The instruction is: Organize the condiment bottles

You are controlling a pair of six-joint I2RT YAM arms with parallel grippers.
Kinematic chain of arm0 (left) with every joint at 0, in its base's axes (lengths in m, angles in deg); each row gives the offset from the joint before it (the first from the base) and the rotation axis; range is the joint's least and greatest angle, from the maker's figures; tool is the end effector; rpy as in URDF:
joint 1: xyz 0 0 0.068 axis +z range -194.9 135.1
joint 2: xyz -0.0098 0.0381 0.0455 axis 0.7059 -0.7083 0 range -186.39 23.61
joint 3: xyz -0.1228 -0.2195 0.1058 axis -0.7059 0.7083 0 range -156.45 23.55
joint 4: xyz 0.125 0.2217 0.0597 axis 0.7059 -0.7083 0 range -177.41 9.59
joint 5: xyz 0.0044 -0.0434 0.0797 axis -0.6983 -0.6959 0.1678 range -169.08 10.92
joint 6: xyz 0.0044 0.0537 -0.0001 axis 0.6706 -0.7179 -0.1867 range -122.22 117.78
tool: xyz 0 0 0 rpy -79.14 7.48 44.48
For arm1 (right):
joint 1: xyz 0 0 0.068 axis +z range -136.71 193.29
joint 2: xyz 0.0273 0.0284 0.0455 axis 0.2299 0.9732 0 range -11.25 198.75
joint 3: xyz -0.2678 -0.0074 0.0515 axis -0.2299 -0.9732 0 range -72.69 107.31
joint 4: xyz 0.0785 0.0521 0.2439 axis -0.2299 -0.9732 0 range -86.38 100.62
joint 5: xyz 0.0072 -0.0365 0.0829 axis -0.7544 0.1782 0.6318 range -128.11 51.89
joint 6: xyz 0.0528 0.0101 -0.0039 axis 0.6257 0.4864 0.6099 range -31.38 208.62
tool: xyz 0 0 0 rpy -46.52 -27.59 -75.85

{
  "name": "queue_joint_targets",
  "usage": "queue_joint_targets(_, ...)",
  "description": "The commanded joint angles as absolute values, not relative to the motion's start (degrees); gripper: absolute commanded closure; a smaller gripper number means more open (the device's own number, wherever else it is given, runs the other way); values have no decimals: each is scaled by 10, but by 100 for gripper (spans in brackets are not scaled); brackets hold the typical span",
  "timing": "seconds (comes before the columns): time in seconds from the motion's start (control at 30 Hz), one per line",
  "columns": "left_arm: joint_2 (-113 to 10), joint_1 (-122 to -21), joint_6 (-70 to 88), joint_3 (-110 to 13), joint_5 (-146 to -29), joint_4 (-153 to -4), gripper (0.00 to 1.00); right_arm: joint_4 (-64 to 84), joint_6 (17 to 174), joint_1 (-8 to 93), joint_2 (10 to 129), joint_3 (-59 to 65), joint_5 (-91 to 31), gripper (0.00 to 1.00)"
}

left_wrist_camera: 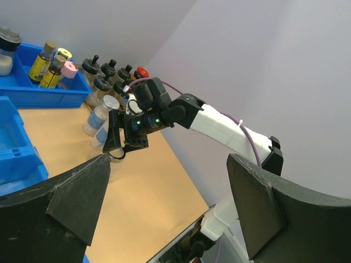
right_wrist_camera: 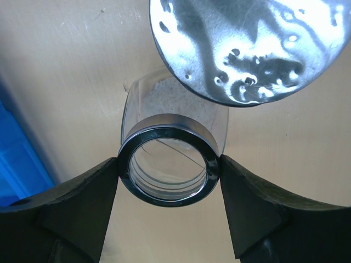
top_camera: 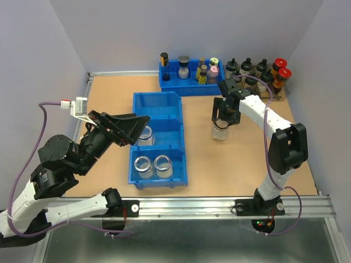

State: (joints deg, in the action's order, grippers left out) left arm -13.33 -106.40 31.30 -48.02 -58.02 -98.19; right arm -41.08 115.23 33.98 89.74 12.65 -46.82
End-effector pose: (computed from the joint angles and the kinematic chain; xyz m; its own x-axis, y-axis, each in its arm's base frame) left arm 0.0490 -0.0633 0.4919 -0.2469 -0.6251 -0.7404 0.6233 0.4826 -0.6153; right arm 0.3429 0.1238 0.2636 -0.9039 0.1318 -0.4069 0.1232 0.9912 0.0475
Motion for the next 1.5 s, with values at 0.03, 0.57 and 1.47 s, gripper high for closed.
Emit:
queue_joint_targets(0.03, -120, -1064, 314, -471, -575, -959, 2, -394, 1141, 339, 892, 105, -465, 23)
queue_joint_targets(0.57, -117, -1063, 317, -472, -575, -965, 2, -384, 1135, 339, 898, 93, -453, 23)
queue_joint_targets(1.47, -134, -1063, 315, -476, -577, -964, 2, -442, 1211, 534, 833, 312, -345, 100)
